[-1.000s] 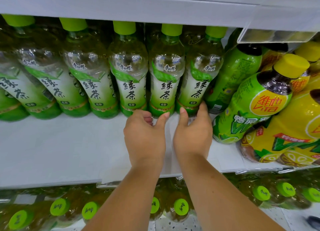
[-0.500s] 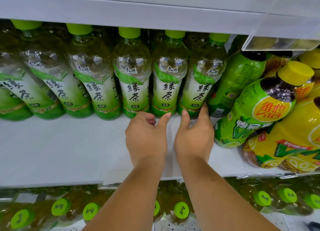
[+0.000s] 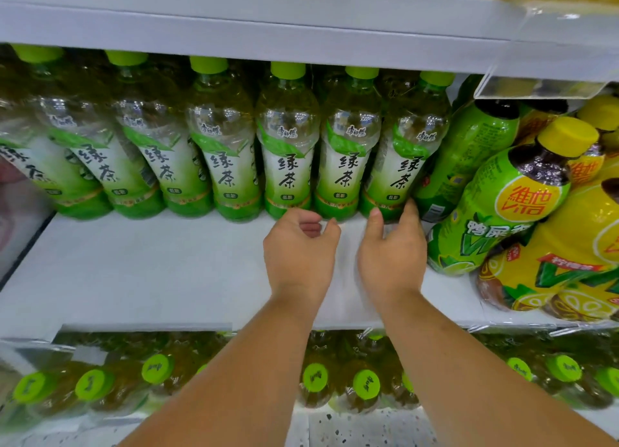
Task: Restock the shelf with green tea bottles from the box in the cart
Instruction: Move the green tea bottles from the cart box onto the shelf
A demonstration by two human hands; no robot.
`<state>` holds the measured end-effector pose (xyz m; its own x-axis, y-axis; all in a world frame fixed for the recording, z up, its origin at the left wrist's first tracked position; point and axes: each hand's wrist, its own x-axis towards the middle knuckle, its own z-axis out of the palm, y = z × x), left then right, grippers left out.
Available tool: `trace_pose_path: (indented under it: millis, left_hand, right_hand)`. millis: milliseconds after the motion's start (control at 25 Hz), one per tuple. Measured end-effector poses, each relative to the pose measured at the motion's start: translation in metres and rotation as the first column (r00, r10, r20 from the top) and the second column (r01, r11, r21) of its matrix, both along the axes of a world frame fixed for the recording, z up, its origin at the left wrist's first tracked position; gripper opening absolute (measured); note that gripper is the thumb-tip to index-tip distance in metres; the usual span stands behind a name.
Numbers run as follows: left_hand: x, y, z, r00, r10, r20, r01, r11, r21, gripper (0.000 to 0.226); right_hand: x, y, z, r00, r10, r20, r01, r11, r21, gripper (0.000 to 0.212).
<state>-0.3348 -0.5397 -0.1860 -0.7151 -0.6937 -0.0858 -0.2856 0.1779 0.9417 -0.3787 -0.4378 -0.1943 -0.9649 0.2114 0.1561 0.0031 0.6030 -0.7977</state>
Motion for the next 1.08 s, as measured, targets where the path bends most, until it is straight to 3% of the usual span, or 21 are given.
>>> trace_pose_path:
  millis: [120, 240, 320, 480, 760, 1080]
  left_hand:
    - [0.012, -0.011, 0.012, 0.989, -0.149, -0.009, 0.149, 0.98, 0.134, 0.026]
    - [0.032, -0.019, 0.027, 0.957, -0.284, 0.053, 0.273, 0.95, 0.148, 0.035]
    - [0.052, -0.026, 0.033, 0.951, -0.302, 0.071, 0.289, 0.945, 0.154, 0.035]
    - [0.103, -0.05, 0.042, 0.946, -0.296, 0.134, 0.274, 0.948, 0.162, 0.039]
    - [0.202, -0.073, 0.106, 0.807, -0.435, 0.399, 0.347, 0.896, 0.276, 0.063]
    - [0.305, -0.045, 0.194, 0.729, -0.563, 0.39, 0.487, 0.826, 0.283, 0.067]
  right_hand:
    - [0.006, 0.009, 0.009, 0.992, 0.109, 0.067, -0.1, 0.987, -0.123, 0.052]
    - [0.024, 0.013, 0.022, 0.966, 0.182, 0.183, -0.139, 0.964, -0.225, 0.052]
    - [0.041, 0.015, 0.029, 0.935, 0.208, 0.287, -0.124, 0.95, -0.286, 0.056]
    - [0.087, 0.023, 0.045, 0.873, 0.293, 0.39, -0.081, 0.876, -0.476, 0.039]
    - [0.195, 0.053, 0.113, 0.803, 0.306, 0.511, -0.117, 0.922, -0.368, 0.046]
    - [0.32, 0.083, 0.195, 0.756, 0.255, 0.603, -0.08, 0.95, -0.302, 0.051]
